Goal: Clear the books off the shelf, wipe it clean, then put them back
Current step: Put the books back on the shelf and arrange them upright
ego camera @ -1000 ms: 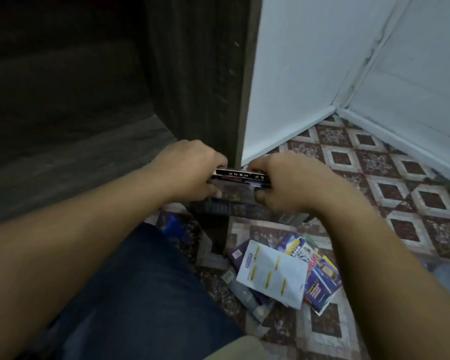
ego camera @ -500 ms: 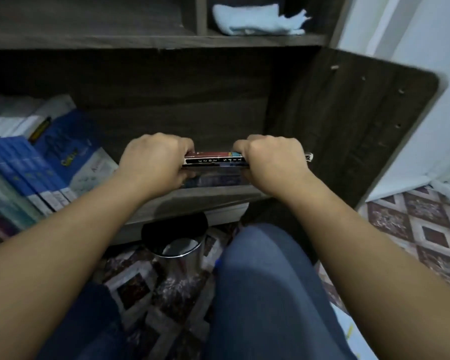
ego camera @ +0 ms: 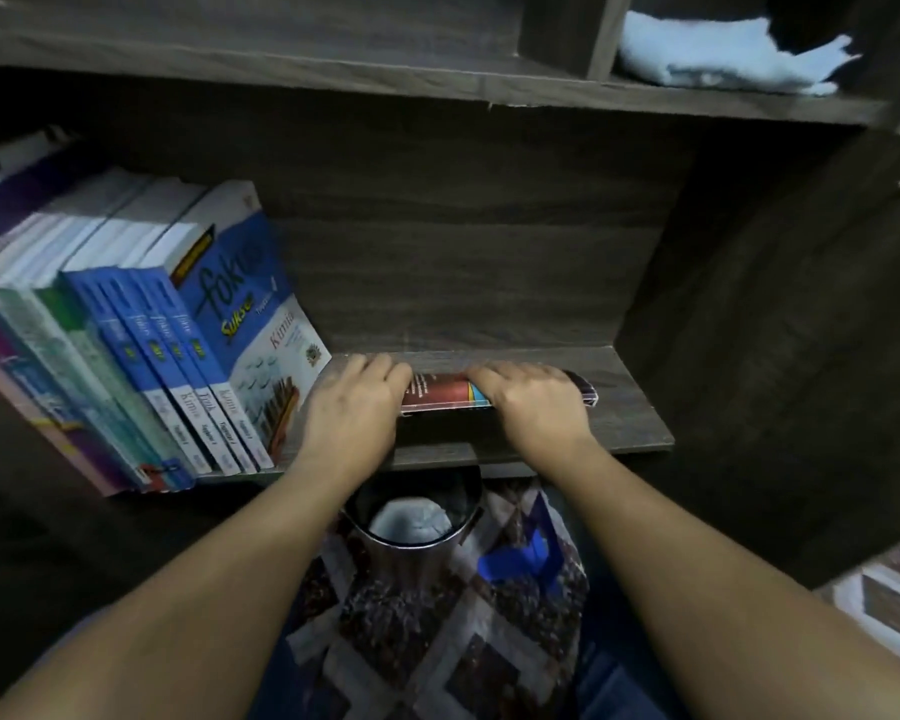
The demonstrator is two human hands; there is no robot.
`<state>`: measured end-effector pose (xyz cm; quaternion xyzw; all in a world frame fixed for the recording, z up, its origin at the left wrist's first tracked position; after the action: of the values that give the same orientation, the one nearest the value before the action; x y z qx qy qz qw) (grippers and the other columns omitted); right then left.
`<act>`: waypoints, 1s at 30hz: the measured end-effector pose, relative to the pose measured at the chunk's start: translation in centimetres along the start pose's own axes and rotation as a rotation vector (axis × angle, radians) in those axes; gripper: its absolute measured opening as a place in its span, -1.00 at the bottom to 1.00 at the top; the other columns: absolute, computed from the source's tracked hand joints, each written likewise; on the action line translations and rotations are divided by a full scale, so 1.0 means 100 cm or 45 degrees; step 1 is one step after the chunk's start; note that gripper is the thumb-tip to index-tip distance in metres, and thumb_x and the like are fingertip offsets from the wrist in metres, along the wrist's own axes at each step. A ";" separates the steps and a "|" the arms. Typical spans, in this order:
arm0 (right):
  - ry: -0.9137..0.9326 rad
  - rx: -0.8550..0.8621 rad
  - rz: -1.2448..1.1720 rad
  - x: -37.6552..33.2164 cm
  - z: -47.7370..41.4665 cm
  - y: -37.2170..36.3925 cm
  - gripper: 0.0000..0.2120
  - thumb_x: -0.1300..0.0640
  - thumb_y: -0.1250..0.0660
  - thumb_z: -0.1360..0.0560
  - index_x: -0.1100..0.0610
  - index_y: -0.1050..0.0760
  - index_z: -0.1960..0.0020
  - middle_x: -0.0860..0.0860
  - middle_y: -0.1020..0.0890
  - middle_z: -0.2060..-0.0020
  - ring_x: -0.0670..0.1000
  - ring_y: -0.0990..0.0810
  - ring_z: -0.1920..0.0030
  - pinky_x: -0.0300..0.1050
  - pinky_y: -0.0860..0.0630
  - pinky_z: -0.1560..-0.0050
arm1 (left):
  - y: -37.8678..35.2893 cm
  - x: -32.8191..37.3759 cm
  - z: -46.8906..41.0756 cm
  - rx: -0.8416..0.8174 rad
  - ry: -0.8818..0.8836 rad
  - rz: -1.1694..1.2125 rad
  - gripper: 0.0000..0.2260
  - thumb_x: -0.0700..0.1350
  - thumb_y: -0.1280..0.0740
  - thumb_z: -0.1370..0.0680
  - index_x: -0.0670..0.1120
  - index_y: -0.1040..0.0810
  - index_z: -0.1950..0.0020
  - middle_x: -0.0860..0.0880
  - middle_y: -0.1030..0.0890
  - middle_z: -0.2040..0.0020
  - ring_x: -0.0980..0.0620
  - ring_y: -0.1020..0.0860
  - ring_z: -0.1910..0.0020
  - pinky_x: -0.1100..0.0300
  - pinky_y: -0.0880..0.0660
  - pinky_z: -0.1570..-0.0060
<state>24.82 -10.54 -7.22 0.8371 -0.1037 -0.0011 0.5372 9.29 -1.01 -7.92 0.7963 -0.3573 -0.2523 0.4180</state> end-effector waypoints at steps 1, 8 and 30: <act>-0.012 -0.145 -0.007 0.001 -0.002 -0.010 -0.57 0.21 -0.22 -0.47 -0.01 -0.47 -0.32 0.06 -0.64 -0.07 0.15 -0.63 -0.02 0.02 -0.47 -0.02 | -0.009 0.000 0.000 -0.066 0.003 -0.007 -0.70 -0.27 -0.48 -0.26 -0.07 -0.52 0.07 -0.05 -0.56 0.14 -0.11 -0.53 0.12 0.04 -0.51 0.20; -0.060 -0.811 -0.197 -0.001 0.025 -0.077 -0.25 0.15 -0.26 -0.57 -0.21 0.12 -0.55 -0.01 -0.01 -0.56 0.12 0.00 -0.54 0.16 -0.05 -0.48 | -0.060 -0.014 0.029 -0.941 0.262 0.183 -0.26 0.23 -0.41 -0.43 0.22 -0.11 -0.51 -0.05 -0.23 -0.38 -0.12 -0.34 -0.31 -0.03 -0.42 -0.21; -0.565 -0.991 -0.135 0.022 0.030 -0.064 -0.30 -0.22 -0.22 -0.55 -0.29 0.14 -0.53 0.13 0.07 -0.55 0.34 -0.18 -0.42 0.20 -0.24 -0.36 | -0.055 -0.016 0.033 -0.882 0.302 0.262 -0.47 0.00 -0.27 -0.59 0.02 -0.20 -0.54 -0.08 -0.19 -0.55 -0.13 -0.37 -0.40 0.01 -0.39 -0.32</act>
<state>27.72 -11.08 -14.02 0.5565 -0.1652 -0.2472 0.7759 7.93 0.77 -14.14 0.5916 -0.2779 -0.2208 0.7239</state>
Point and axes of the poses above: each hand's wrist, its own z-axis away from the middle knuckle, its own y-axis out of the back of the hand, x = y × z, the point moved 3 cm from there along -z, towards the middle knuckle
